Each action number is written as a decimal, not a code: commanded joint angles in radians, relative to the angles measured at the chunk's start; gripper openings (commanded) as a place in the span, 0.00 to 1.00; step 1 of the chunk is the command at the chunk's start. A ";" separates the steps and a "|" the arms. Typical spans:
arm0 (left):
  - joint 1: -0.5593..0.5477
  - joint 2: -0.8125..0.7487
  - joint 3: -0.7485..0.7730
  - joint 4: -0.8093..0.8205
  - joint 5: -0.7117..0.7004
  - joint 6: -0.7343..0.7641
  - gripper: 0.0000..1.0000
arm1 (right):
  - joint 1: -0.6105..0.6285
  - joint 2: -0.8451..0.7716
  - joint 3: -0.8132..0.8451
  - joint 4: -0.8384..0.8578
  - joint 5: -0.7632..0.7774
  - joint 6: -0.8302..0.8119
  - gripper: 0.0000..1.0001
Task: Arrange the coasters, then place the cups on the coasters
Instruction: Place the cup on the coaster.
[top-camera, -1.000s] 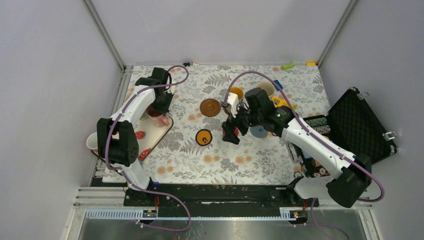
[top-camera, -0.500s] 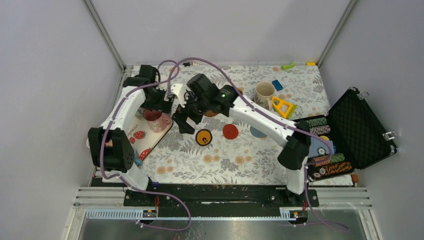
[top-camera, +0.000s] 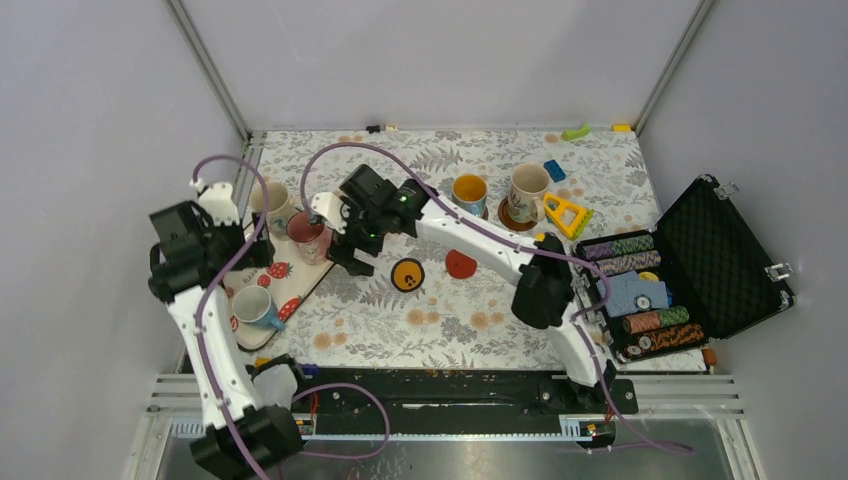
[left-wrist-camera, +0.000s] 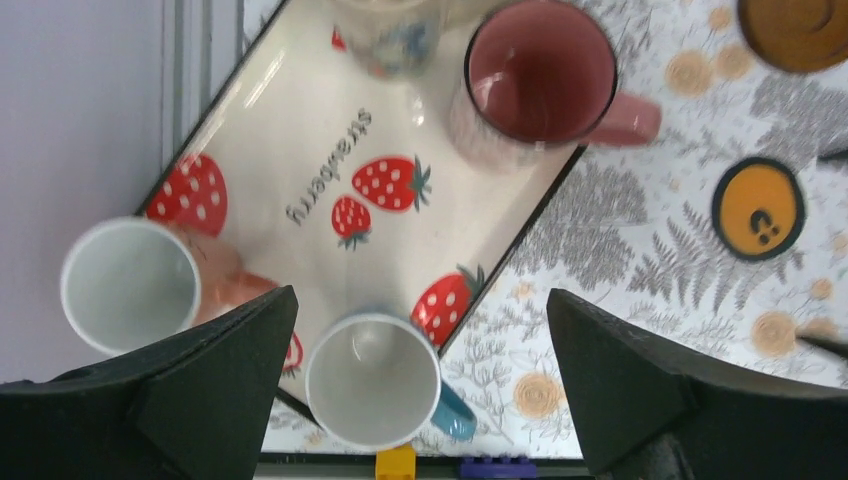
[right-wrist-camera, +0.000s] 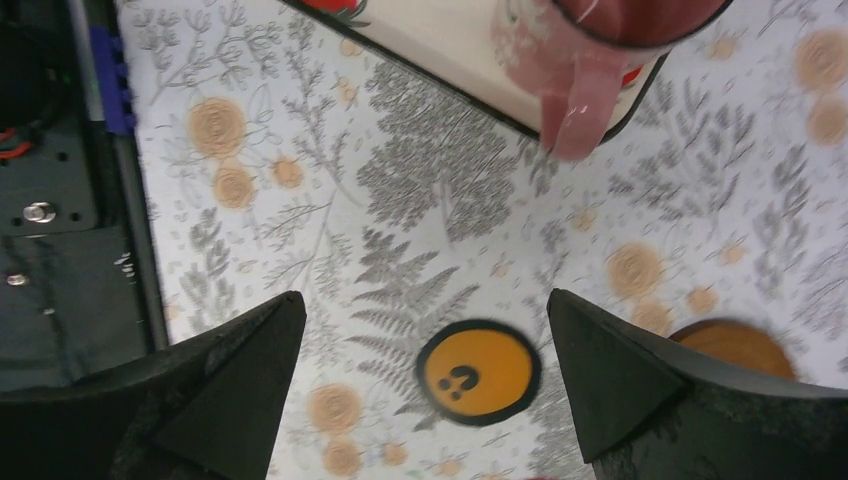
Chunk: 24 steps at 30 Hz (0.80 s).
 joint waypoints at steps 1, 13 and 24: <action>0.047 -0.195 -0.181 0.109 -0.007 0.082 0.99 | 0.001 0.116 0.176 -0.026 0.029 -0.174 1.00; 0.091 -0.251 -0.400 0.309 -0.047 0.012 0.99 | 0.002 0.350 0.366 0.098 0.127 -0.196 1.00; 0.167 -0.291 -0.428 0.327 -0.056 0.004 0.99 | 0.003 0.472 0.468 0.215 0.054 -0.186 0.86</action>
